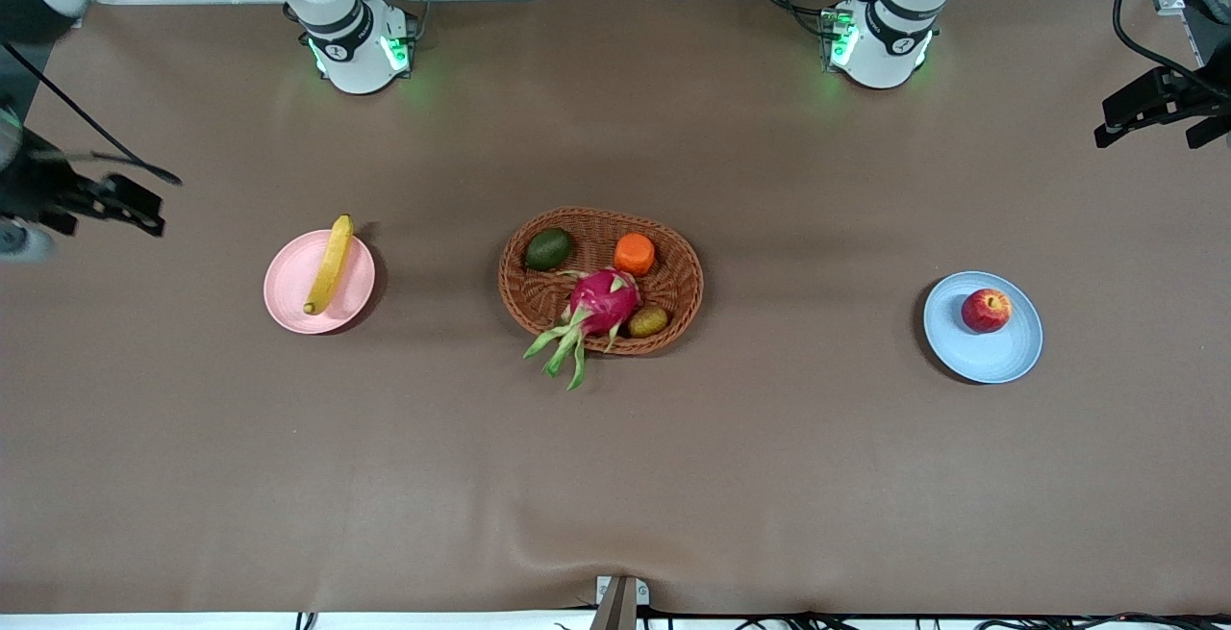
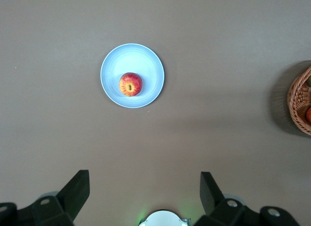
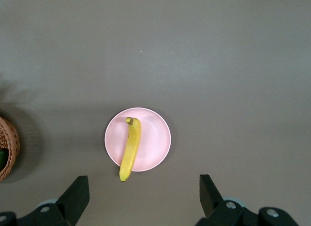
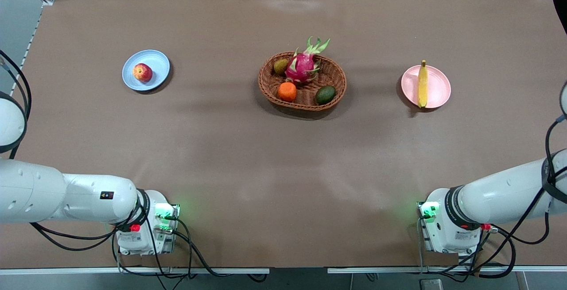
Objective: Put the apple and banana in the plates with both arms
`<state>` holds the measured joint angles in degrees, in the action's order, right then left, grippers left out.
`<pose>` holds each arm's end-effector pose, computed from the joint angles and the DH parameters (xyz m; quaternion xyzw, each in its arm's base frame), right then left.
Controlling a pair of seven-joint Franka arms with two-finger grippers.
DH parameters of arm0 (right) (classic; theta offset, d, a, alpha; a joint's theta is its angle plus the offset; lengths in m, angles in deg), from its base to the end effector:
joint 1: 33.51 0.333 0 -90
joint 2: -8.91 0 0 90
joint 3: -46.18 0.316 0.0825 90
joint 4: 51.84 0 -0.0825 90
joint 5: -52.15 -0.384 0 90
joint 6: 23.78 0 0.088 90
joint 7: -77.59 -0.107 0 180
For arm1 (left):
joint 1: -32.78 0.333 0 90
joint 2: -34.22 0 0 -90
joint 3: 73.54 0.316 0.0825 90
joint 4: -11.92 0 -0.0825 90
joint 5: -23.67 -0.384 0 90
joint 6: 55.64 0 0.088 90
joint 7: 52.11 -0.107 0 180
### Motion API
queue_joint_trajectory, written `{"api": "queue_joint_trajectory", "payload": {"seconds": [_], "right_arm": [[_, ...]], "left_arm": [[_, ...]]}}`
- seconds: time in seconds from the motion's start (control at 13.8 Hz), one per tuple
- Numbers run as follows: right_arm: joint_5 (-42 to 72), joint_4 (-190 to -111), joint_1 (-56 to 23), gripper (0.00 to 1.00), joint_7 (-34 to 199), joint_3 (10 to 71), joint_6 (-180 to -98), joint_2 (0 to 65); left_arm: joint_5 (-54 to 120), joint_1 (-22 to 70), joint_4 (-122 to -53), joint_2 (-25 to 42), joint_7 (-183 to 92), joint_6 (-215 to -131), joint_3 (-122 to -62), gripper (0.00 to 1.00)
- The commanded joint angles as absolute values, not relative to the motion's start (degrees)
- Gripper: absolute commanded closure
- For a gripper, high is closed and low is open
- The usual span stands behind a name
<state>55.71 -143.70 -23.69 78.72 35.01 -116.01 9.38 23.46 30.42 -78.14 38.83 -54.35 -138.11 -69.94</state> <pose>0.5596 -0.0192 0.6083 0.9995 -0.0007 -0.0015 0.0318 0.5153 0.0131 0.6558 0.9996 -0.0087 -0.0260 0.0015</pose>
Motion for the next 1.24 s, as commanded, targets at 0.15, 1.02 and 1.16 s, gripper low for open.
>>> {"api": "queue_joint_trajectory", "payload": {"seconds": [0.15, 1.02, 1.16], "right_arm": [[54.8, -148.4, -25.8, 0.0, 80.9, 35.5, -114.8, 3.6], [52.0, -145.4, -25.2, 0.0, 80.6, 35.8, -111.6, 3.2], [52.0, -145.4, -25.3, 0.0, 81.0, 35.8, -111.8, 3.4]], "left_arm": [[23.7, 30.0, -77.1, 38.4, -54.1, -137.2, -69.9, 0.0], [23.7, 29.9, -77.0, 38.3, -54.2, -137.0, -69.9, 0.0], [23.7, 29.9, -77.0, 38.3, -54.2, -137.0, -69.9, 0.0]]}}
